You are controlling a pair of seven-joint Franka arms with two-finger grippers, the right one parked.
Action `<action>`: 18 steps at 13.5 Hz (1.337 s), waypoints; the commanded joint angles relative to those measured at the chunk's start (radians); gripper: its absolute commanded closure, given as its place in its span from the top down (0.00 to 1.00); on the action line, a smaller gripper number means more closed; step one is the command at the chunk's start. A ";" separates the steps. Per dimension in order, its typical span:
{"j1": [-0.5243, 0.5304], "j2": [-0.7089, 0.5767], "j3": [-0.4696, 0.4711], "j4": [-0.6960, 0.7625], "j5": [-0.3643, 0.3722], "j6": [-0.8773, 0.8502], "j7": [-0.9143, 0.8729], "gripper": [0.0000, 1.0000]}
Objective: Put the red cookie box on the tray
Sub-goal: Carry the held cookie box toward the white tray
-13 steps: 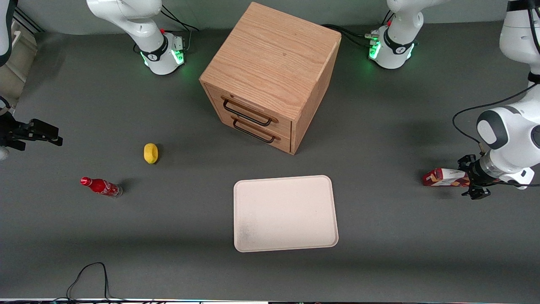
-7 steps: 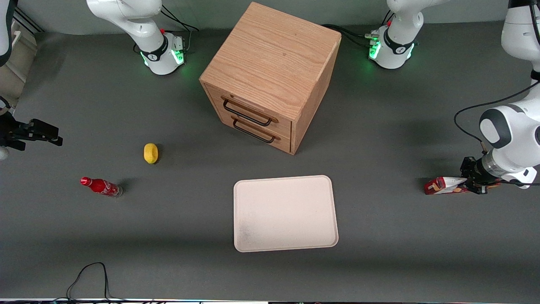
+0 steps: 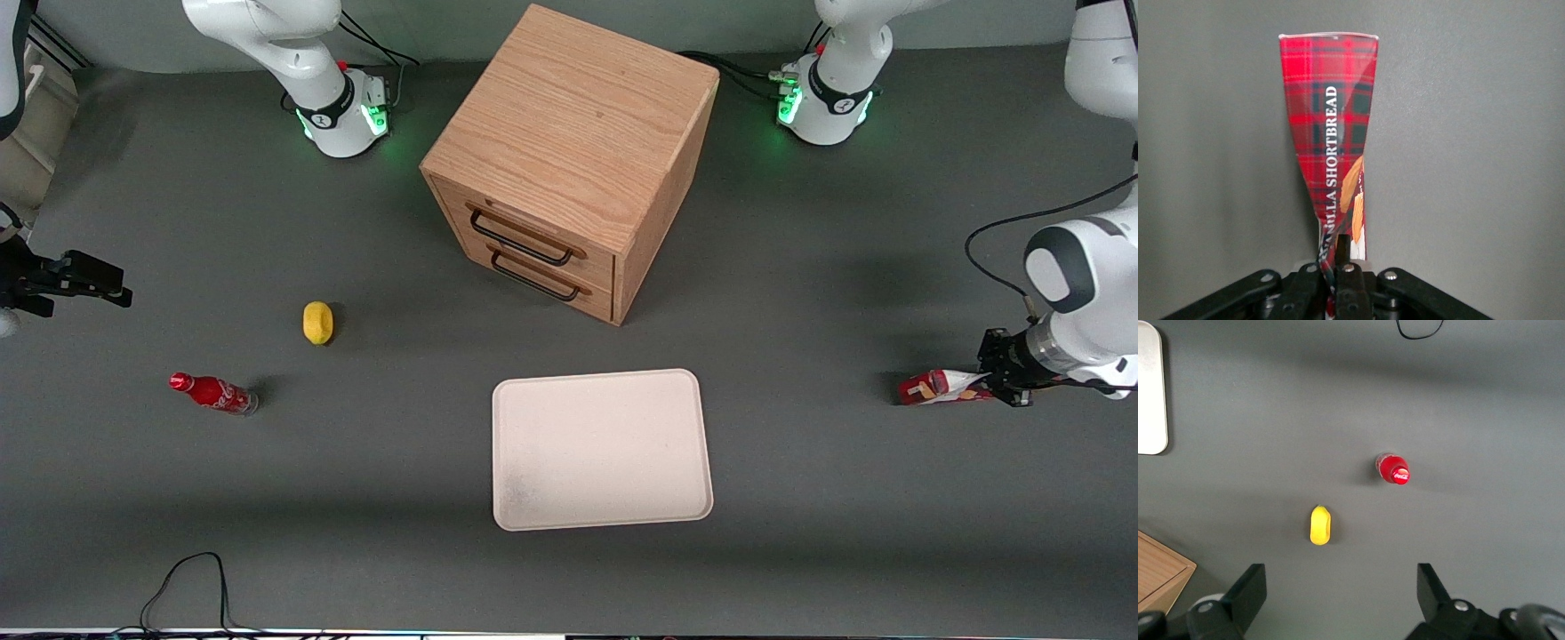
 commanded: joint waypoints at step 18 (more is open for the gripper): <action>-0.121 -0.140 -0.065 0.602 -0.012 -0.807 0.196 0.00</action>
